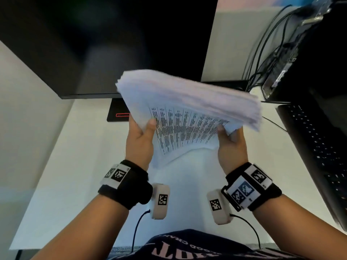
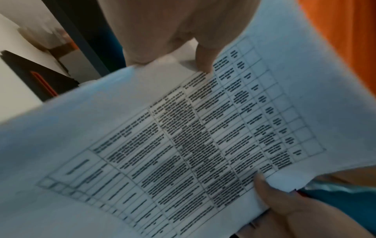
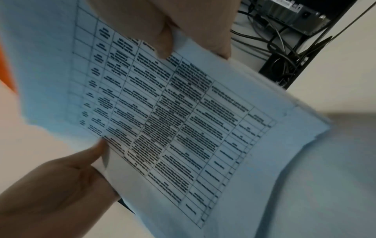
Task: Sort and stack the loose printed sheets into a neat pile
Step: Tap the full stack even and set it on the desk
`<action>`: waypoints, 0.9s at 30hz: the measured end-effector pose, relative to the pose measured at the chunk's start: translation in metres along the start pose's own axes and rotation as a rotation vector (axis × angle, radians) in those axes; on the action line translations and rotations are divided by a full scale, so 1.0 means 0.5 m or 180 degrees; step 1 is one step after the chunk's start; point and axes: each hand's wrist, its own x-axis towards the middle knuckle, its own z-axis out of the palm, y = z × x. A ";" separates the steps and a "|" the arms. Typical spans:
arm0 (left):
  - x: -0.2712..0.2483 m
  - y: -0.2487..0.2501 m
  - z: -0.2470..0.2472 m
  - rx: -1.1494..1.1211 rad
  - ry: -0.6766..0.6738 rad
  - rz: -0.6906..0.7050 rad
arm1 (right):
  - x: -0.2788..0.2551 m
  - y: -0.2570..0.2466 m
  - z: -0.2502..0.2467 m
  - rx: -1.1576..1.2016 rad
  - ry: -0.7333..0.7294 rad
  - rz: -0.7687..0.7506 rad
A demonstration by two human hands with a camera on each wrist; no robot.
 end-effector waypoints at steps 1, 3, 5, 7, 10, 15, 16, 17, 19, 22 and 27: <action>0.001 0.006 -0.002 -0.0067 0.0035 0.0073 | -0.005 -0.015 0.005 0.0215 0.0137 -0.0197; -0.002 0.011 -0.010 -0.0103 0.0069 0.0217 | -0.008 -0.022 0.013 0.0483 0.0222 -0.0397; -0.011 -0.004 -0.021 -0.0044 -0.0011 0.0262 | -0.010 -0.014 0.020 0.0352 0.0184 -0.0482; -0.017 -0.031 -0.028 0.0065 -0.0136 0.0127 | -0.015 -0.004 0.028 0.0177 -0.0013 -0.0418; -0.015 -0.052 -0.030 0.0179 -0.0147 0.0037 | -0.020 -0.001 0.038 0.0144 -0.0092 -0.0412; 0.007 -0.038 -0.045 0.0040 0.0086 0.0016 | -0.006 -0.021 0.036 0.0040 -0.0091 -0.0303; 0.013 -0.038 -0.054 -0.0052 0.0124 -0.0034 | -0.002 -0.026 0.033 -0.0092 -0.0147 -0.0246; 0.018 -0.036 -0.063 -0.0151 0.0144 -0.0101 | 0.001 -0.029 0.027 -0.0196 -0.0223 -0.0131; 0.028 -0.034 -0.086 -0.0372 0.0129 -0.0236 | 0.004 -0.025 0.008 -0.0136 -0.0467 0.0255; 0.039 -0.031 -0.113 -0.0833 0.0115 -0.0361 | -0.004 -0.004 -0.021 0.0087 -0.0840 0.0895; 0.063 -0.029 -0.132 -0.1233 0.0150 -0.0609 | -0.016 0.025 -0.032 0.1531 -0.0693 0.1547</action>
